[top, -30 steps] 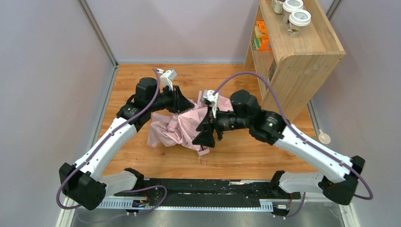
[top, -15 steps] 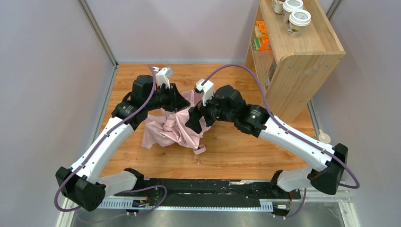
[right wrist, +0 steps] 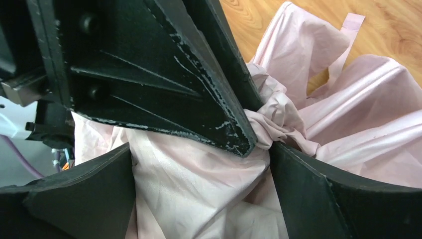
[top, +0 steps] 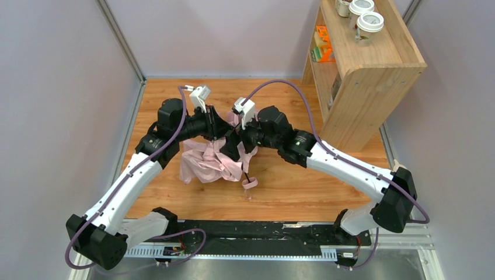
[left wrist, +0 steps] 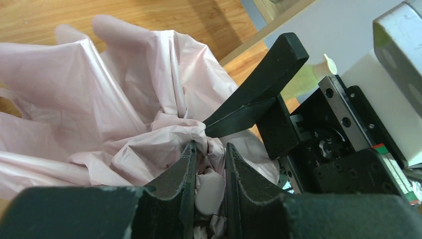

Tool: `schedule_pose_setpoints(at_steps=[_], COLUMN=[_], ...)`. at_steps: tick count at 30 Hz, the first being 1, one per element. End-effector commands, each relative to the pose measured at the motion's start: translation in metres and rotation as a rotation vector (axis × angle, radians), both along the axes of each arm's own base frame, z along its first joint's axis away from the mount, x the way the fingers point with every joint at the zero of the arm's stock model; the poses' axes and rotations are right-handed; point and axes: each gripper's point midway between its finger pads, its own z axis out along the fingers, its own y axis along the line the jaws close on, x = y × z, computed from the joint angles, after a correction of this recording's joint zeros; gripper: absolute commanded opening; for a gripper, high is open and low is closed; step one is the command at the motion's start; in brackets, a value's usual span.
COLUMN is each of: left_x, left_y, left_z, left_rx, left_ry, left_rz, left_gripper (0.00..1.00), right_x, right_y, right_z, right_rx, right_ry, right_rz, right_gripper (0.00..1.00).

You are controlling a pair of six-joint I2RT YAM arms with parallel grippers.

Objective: Put away the umbrella

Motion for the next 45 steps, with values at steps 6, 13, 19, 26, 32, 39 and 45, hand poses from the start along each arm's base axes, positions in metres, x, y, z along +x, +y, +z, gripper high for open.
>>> schedule_pose_setpoints(at_steps=[6,13,19,26,32,39,45], left_x=[-0.045,-0.058,-0.065,-0.078,-0.085,-0.091,-0.086], left_y=[-0.023,-0.024,-0.024,-0.026,-0.033,-0.04,-0.044], left_z=[0.082,0.089,0.083,0.089,0.1,0.105,0.095], left_rx=[-0.28,-0.3,-0.245,-0.258,-0.336,-0.365,-0.349], left_ry=[-0.152,-0.197,-0.226,-0.272,-0.282,-0.315,-0.286], left_rz=[-0.235,-0.301,-0.365,-0.455,-0.519,-0.524,-0.504], left_gripper=[0.0,0.0,0.0,0.0,0.0,0.0,0.0], right_x=[0.028,0.018,-0.001,-0.009,-0.007,-0.001,-0.003], right_y=[0.004,-0.007,-0.021,-0.018,0.002,0.009,0.008], right_z=[-0.003,0.0,0.013,0.011,0.009,0.024,0.053], right_rx=[0.123,0.242,0.297,0.334,0.364,0.509,0.599], right_ry=[-0.013,0.04,0.089,0.18,0.195,0.132,0.013], right_rz=[-0.086,0.06,0.194,0.293,0.334,0.29,0.265], right_gripper=[1.0,1.0,1.0,1.0,1.0,1.0,0.91])
